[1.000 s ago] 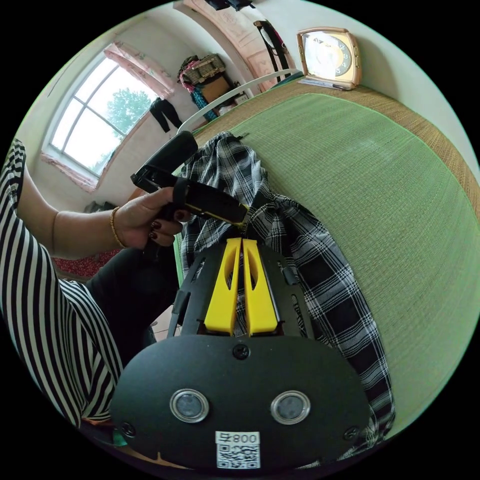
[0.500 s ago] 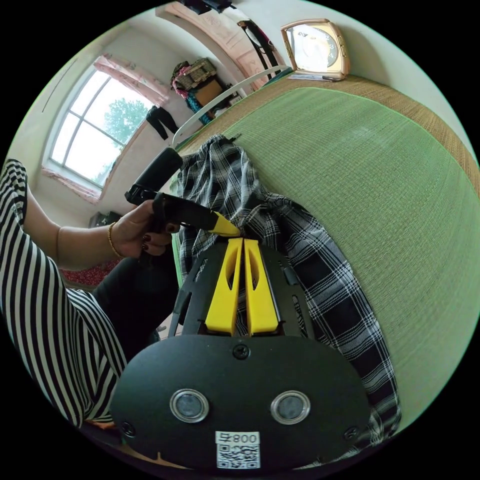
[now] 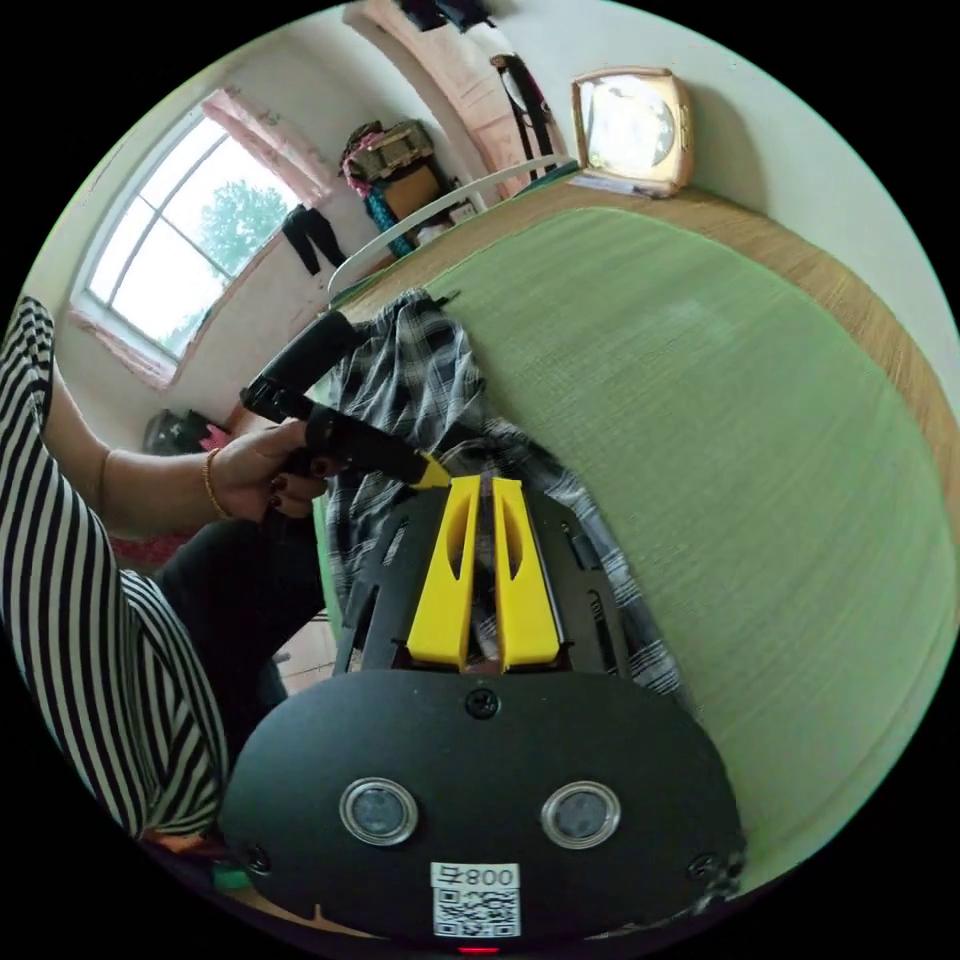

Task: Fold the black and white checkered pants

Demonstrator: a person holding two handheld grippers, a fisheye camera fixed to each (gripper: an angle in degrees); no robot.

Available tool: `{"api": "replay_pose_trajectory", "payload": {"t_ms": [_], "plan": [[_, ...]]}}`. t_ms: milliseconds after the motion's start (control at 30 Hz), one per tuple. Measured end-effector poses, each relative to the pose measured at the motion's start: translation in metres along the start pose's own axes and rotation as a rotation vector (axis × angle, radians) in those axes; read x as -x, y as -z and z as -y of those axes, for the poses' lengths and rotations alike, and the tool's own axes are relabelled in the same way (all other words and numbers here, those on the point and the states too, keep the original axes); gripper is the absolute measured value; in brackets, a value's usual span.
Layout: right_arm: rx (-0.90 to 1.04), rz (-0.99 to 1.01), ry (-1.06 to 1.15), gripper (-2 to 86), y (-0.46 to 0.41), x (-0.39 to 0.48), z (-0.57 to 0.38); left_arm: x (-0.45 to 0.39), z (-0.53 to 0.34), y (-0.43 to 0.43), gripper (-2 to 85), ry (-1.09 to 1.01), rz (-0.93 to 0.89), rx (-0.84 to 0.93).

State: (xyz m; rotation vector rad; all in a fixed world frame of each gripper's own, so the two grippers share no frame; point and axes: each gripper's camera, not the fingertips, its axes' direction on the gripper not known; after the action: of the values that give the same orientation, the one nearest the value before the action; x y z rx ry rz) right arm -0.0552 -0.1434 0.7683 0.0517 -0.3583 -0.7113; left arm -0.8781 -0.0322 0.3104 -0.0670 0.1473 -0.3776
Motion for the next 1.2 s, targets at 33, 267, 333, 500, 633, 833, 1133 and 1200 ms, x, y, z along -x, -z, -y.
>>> {"api": "replay_pose_trajectory", "payload": {"t_ms": [33, 267, 333, 500, 633, 833, 1133, 1200], "plan": [[0.012, -0.019, 0.031, 4.6, -0.002, 0.001, 0.004, 0.0, 0.001, 0.0, 1.1, -0.001, 0.0, 0.003], [0.122, -0.212, 0.404, 7.6, -0.03, 0.04, 0.03, -0.005, 0.009, 0.0, 1.0, -0.01, -0.006, 0.005], [0.144, -0.229, 0.452, 7.8, -0.034, 0.045, 0.032, -0.007, 0.011, -0.003, 0.9, -0.01, -0.017, 0.01], [0.113, -0.276, 0.517, 7.4, -0.033, 0.055, 0.04, -0.015, 0.014, -0.007, 1.0, -0.02, -0.012, 0.009], [0.104, -0.26, 0.529, 6.8, -0.033, 0.056, 0.045, -0.022, 0.017, -0.01, 1.0, -0.016, -0.024, -0.004], [0.097, -0.285, 0.528, 2.0, -0.029, 0.05, 0.051, -0.035, 0.018, -0.017, 1.2, -0.033, -0.033, 0.005], [0.062, -0.041, 0.177, 0.4, -0.005, -0.021, 0.07, -0.058, 0.021, -0.024, 0.8, -0.051, 0.06, -0.01], [0.078, -0.002, 0.096, 0.4, -0.004, -0.043, 0.073, -0.068, 0.026, -0.026, 0.6, -0.074, 0.076, -0.025]]}}
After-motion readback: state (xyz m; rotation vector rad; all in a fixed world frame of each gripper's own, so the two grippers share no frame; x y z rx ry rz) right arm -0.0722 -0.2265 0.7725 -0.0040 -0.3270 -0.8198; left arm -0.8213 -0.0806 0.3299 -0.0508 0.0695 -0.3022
